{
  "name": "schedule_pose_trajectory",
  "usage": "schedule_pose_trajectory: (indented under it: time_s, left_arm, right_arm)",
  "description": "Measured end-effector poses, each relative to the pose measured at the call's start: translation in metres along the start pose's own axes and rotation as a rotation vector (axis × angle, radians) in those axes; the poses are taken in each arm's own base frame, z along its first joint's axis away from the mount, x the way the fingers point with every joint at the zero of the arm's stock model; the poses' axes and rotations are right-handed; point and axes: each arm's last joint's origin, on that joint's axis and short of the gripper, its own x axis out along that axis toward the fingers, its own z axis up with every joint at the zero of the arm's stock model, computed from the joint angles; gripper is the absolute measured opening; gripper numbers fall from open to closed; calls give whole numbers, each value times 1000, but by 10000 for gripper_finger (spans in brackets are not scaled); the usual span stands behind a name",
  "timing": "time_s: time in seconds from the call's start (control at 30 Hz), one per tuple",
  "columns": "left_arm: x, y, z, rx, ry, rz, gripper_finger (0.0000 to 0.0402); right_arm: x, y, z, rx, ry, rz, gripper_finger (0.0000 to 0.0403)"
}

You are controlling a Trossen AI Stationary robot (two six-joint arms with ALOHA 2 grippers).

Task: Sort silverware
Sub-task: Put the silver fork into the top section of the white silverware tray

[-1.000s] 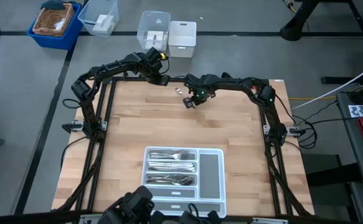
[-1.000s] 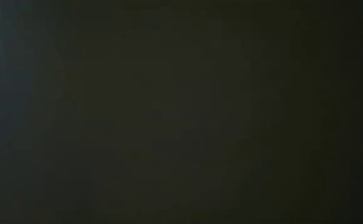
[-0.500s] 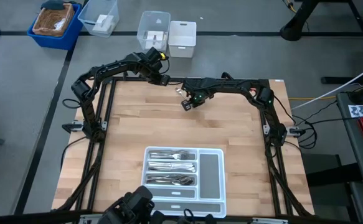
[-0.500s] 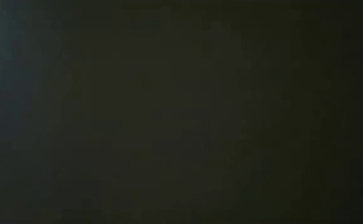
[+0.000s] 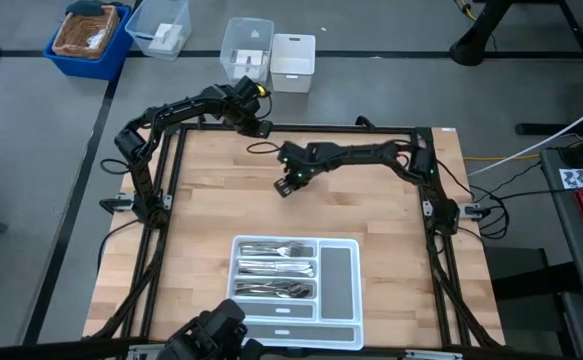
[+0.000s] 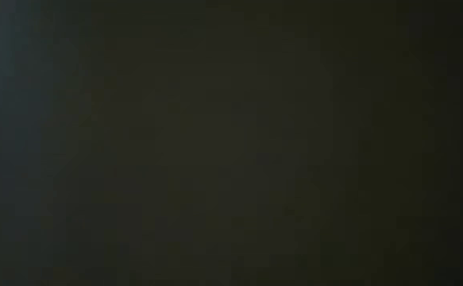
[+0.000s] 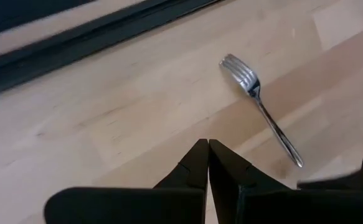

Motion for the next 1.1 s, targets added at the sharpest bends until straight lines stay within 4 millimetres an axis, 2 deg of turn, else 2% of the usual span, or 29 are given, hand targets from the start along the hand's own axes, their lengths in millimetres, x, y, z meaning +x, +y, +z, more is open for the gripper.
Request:
schedule_pose_trajectory:
  time_s: [0.2, 0.33, 0.5, 0.73, 0.9, 1.1]
  left_arm:
    - [0, 0, -5, -40, 43, 16, 1]
    - [2, -9, -8, -53, 46, 8, 1]
    - [12, -31, -16, 15, 10, -37, 1]
    - [24, -67, -23, 247, -88, -116, 6]
    - [30, -87, -25, 300, -163, -160, 50]
    - [49, -94, -29, 150, -154, -138, 106]
  right_arm:
    - [1, 19, 0, -49, -65, 95, 5]
    - [-14, 20, 0, -55, -40, 123, 5]
    - [-56, 16, 0, -105, -26, 83, 5]
    - [-136, 17, -4, -189, -198, -40, 5]
    - [-180, 20, -9, -232, -303, -35, 5]
    - [-221, 19, -20, -272, -365, -12, 5]
